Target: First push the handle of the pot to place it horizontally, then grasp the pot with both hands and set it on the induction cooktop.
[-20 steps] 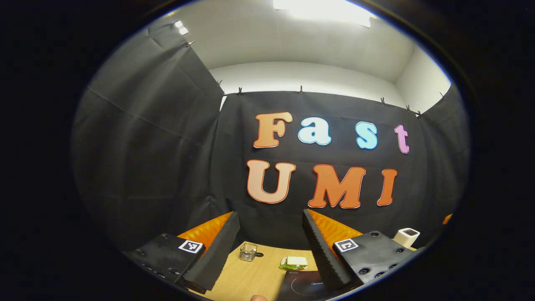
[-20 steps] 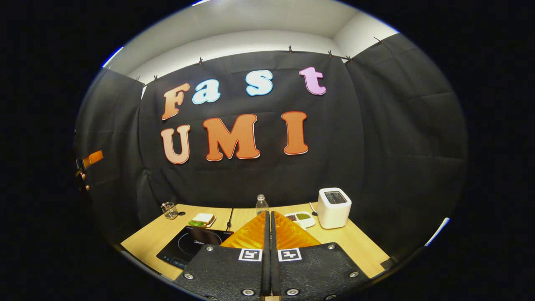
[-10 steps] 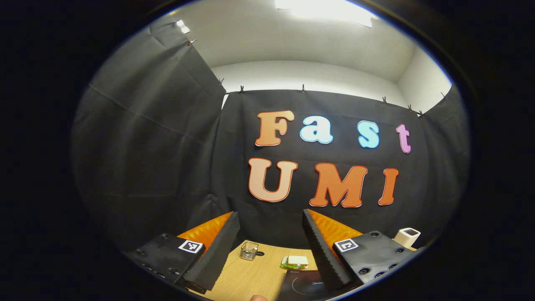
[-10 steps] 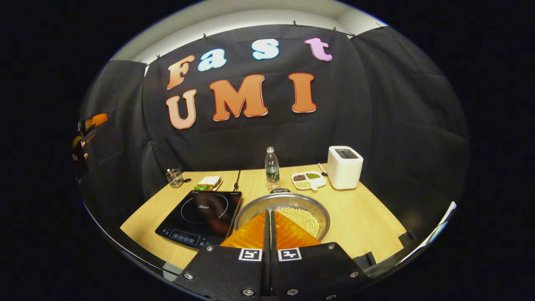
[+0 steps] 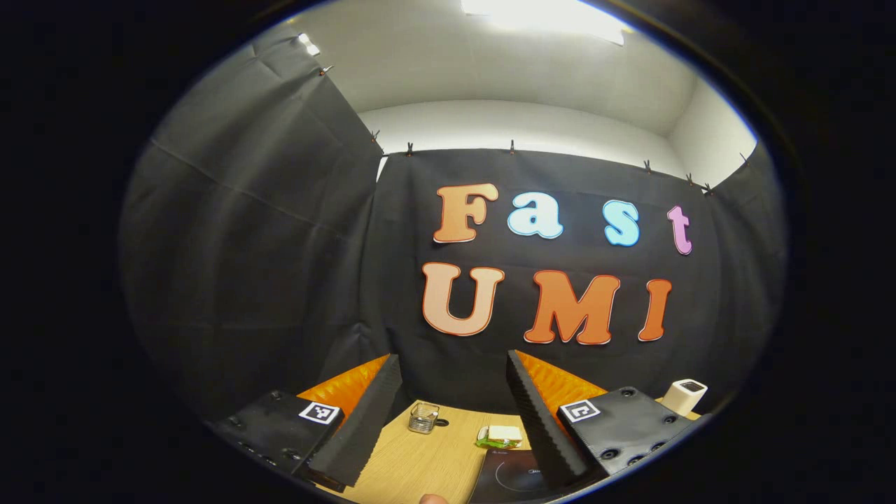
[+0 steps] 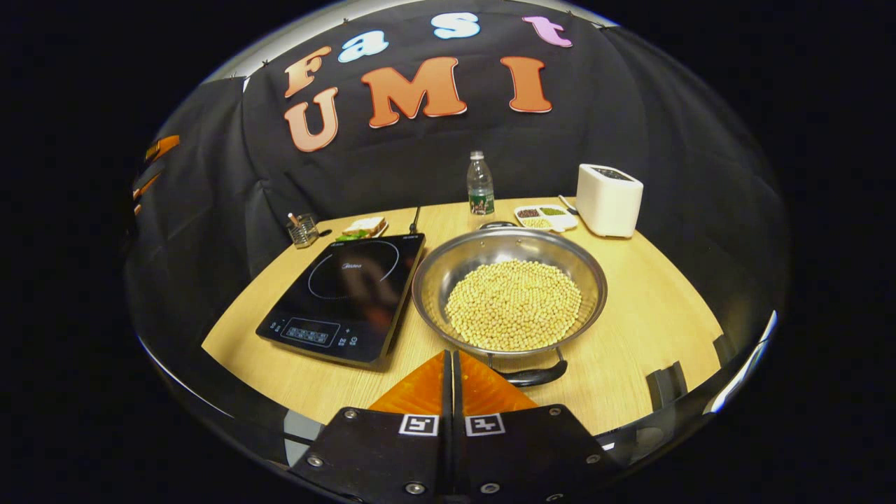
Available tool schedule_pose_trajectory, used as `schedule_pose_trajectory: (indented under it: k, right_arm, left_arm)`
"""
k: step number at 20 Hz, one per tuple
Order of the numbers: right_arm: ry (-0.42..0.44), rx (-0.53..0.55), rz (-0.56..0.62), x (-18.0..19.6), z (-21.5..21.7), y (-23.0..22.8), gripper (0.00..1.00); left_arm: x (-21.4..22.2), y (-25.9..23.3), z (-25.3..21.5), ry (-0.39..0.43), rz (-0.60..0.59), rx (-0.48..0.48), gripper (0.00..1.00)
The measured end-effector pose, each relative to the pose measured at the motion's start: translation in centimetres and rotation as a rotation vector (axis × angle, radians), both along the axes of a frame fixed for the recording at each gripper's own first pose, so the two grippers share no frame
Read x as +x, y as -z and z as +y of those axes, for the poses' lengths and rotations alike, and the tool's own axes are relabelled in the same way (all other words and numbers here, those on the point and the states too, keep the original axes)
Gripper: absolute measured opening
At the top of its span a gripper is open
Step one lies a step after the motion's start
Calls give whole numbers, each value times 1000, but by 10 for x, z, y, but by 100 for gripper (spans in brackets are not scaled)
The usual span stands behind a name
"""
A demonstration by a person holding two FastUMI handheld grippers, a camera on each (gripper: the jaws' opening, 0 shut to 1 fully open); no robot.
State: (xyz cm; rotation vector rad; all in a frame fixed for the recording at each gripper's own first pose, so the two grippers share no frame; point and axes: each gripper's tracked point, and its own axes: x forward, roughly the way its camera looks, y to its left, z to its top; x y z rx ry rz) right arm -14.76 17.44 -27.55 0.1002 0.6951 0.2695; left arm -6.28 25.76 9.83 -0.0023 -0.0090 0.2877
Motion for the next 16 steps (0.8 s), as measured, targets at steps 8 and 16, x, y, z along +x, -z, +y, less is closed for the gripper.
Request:
schedule_pose_trajectory:
  k: [8,16]
  right_arm:
    - [0,-22,65,2,2,36,0]
    - [29,-47,100,8,-10,55,0]
  left_arm:
    - [-7,-1,6,-23,0,15,96]
    - [-12,-10,3,-28,-10,36,98]
